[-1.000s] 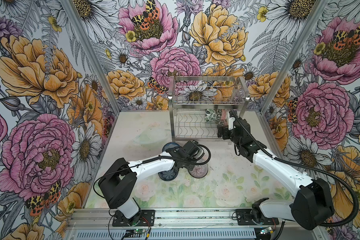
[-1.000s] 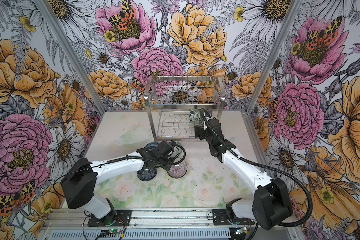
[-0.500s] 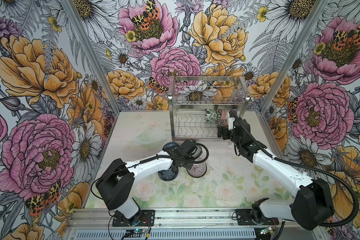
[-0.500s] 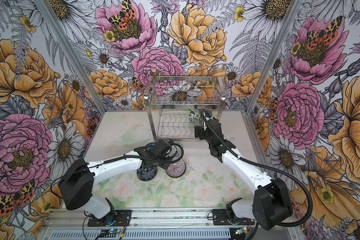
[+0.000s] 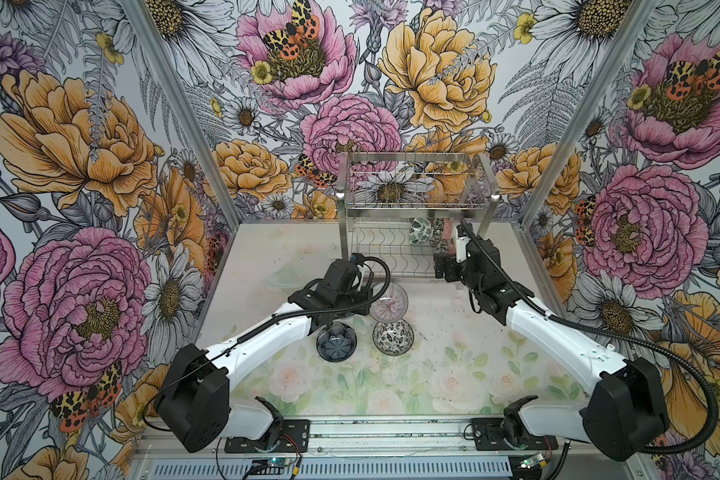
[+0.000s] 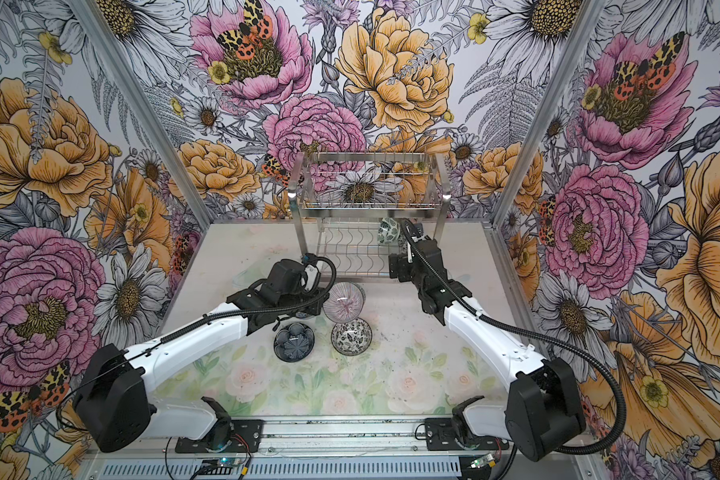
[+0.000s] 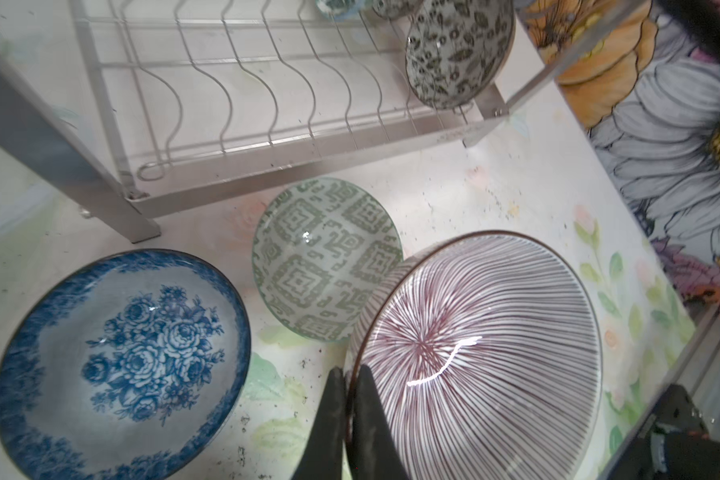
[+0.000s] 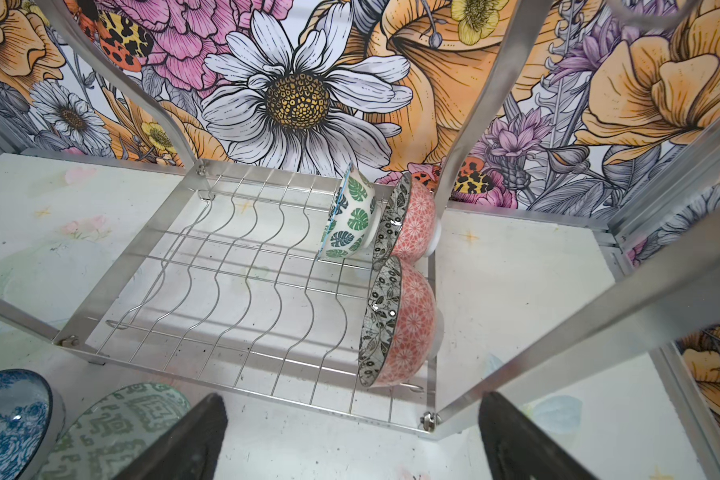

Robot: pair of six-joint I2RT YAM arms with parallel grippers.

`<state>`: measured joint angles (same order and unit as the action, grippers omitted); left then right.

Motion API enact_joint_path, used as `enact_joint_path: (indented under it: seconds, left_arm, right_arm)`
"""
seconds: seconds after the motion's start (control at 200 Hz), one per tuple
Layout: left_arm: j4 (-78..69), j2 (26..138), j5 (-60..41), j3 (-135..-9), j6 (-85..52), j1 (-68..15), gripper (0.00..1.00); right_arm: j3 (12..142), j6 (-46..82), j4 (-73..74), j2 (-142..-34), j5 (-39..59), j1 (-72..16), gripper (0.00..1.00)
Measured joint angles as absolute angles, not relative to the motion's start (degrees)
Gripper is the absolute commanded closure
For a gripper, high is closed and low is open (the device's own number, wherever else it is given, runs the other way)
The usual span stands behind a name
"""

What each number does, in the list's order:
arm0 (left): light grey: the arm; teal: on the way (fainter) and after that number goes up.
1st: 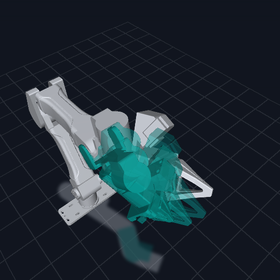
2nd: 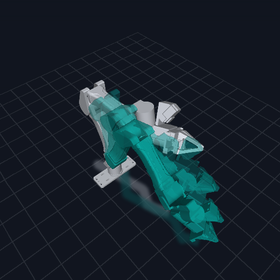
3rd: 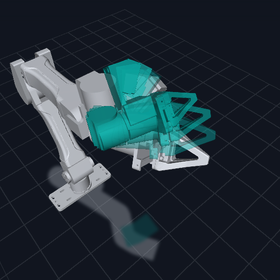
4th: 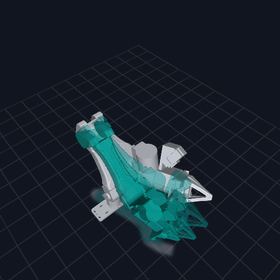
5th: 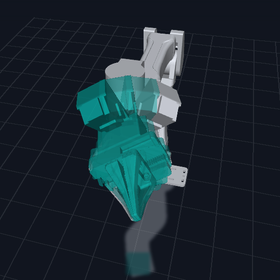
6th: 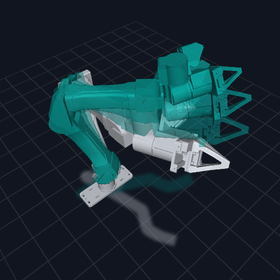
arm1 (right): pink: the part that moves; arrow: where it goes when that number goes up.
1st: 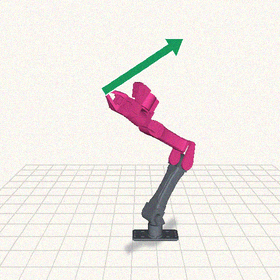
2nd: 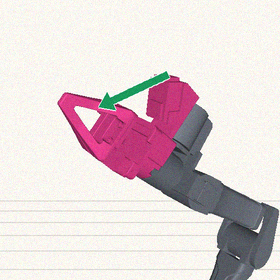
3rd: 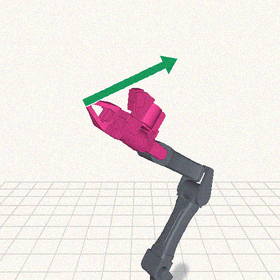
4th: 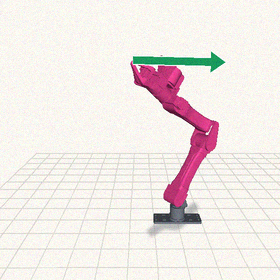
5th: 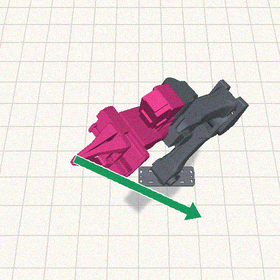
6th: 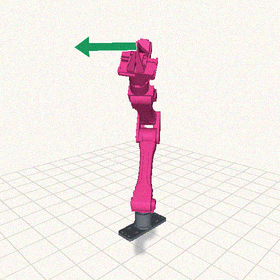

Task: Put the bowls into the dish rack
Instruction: 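Lift the striped bowl toward the rack while the right gripper reaches for it, then close the right gripper on the striped bowl rim while the left gripper releases and withdraws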

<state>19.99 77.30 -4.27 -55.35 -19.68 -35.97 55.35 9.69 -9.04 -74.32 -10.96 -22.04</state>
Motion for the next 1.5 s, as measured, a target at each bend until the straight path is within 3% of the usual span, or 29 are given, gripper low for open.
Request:
enact_joint_path:
  seconds: [0.54,0.831,1.131,1.336,1.501]
  left_arm:
    - [1.7,76.9,4.8,-54.6,-28.6,-34.1,1.00]
    - [-3.7,82.4,6.6,-55.4,-30.1,-35.6,1.00]
    - [-4.3,85.3,6.3,-56.5,-30.0,-36.2,1.00]
    - [-5.0,85.3,6.3,-57.1,-30.0,-36.2,1.00]
    - [-5.4,85.3,6.3,-57.1,-29.9,-36.2,1.00]
  right_arm:
    - [62.0,15.9,-10.2,-70.9,-6.2,-32.3,0.00]
    - [62.2,20.7,-6.9,-76.6,-5.3,-35.0,0.02]
    - [62.5,25.1,-5.8,-81.7,-8.5,-35.1,0.29]
    - [62.9,26.6,-4.8,-83.1,-8.6,-35.1,0.39]
    - [63.0,27.4,-4.7,-84.0,-7.9,-35.1,0.61]
